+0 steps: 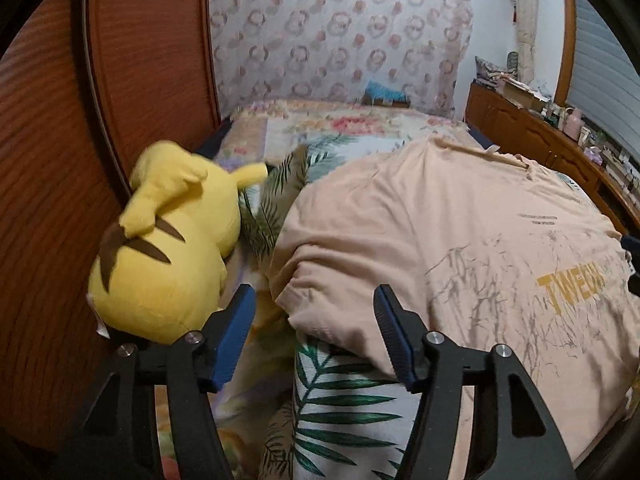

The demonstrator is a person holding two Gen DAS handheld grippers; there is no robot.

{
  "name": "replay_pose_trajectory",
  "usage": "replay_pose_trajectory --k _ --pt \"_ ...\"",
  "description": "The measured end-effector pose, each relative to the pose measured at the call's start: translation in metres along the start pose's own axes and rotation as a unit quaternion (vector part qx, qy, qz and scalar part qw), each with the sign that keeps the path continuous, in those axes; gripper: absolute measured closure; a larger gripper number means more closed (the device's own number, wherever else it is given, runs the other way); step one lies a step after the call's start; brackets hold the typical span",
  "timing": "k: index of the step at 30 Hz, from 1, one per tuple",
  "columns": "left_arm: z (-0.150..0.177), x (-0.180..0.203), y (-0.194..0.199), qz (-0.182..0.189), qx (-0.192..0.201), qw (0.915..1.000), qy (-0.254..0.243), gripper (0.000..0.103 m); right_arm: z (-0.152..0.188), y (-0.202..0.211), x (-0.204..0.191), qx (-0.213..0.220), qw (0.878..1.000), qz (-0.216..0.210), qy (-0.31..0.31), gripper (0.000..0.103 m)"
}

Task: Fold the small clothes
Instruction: 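Grasp the side edge of the peach T-shirt with the left tool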

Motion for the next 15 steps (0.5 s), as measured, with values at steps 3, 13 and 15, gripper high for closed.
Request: replay_pose_trajectory --k 3,13,15 --pt "0.007 -0.003 -0.009 0.013 -0.023 0.9996 0.013 0.046 -0.004 -0.002 -0.002 -0.008 1.0 -0.014 0.002 0.0" --pt "0.018 0.003 -0.016 0.049 -0.052 0.9971 0.026 0.078 -0.01 -0.009 -0.014 -0.013 0.999 -0.04 0.021 0.0" --pt "0.016 0.003 -0.015 0.045 -0.046 0.9978 0.019 0.094 -0.007 -0.012 -0.016 -0.016 0.998 -0.047 0.026 0.0"
Point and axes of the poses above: each gripper's, at about its wrist camera, not at the fingertips, and y roughly against the way its jaws point, x to its right, z to its underside, the point moved 8 cm from there along -y, roughly the way its jaws point, and after that the axes turned 6 degrees about x, right-handed, at the moved point
